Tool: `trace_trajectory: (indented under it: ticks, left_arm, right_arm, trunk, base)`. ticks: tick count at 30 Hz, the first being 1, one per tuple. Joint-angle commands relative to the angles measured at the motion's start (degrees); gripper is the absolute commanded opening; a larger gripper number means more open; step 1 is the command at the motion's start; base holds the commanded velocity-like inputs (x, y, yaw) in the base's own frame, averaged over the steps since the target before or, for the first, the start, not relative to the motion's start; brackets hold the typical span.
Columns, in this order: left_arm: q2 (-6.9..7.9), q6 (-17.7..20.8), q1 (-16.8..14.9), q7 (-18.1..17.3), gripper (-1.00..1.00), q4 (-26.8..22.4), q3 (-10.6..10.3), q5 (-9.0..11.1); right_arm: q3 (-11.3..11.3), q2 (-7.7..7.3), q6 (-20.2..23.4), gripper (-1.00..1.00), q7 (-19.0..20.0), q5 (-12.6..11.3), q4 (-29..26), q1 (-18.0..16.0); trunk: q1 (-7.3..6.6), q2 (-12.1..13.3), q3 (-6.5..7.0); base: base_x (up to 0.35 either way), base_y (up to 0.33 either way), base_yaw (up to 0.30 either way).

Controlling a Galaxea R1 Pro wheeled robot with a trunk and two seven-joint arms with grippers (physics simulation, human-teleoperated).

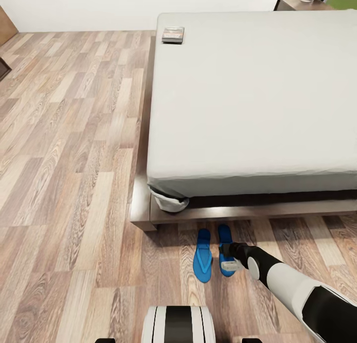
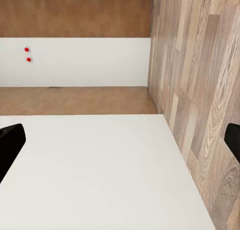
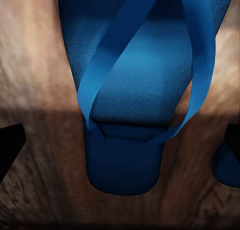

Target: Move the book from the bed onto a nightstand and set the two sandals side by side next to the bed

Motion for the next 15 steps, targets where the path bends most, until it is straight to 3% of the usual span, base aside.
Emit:
trace_trajectory:
  ticks: [1,7,15]
  left_arm:
    - [0.02,-0.28,0.01,0.10,1.00,-0.07,-0.34,0.61]
    - [0.02,-0.28,0.01,0.10,1.00,-0.07,-0.34,0.61]
    - [0.02,-0.23,0.01,0.07,1.00,-0.07,-0.34,0.61]
  right_arm:
    - [0.03,-0.04,-0.34,1.00,0.21,0.22,-0.18,0.01]
    - [0.03,-0.04,-0.34,1.00,0.21,0.23,-0.09,0.01]
    - [0.03,-0.04,-0.34,1.00,0.21,0.18,0.02,0.01]
  trunk:
    - [-0.01,-0.01,-0.03]
    - [-0.01,-0.01,-0.03]
    - [-0.16,0.07,1.30]
  base:
    - [0.000,0.000,0.000]
    - [0.000,0.000,0.000]
    - [0.000,0.000,0.000]
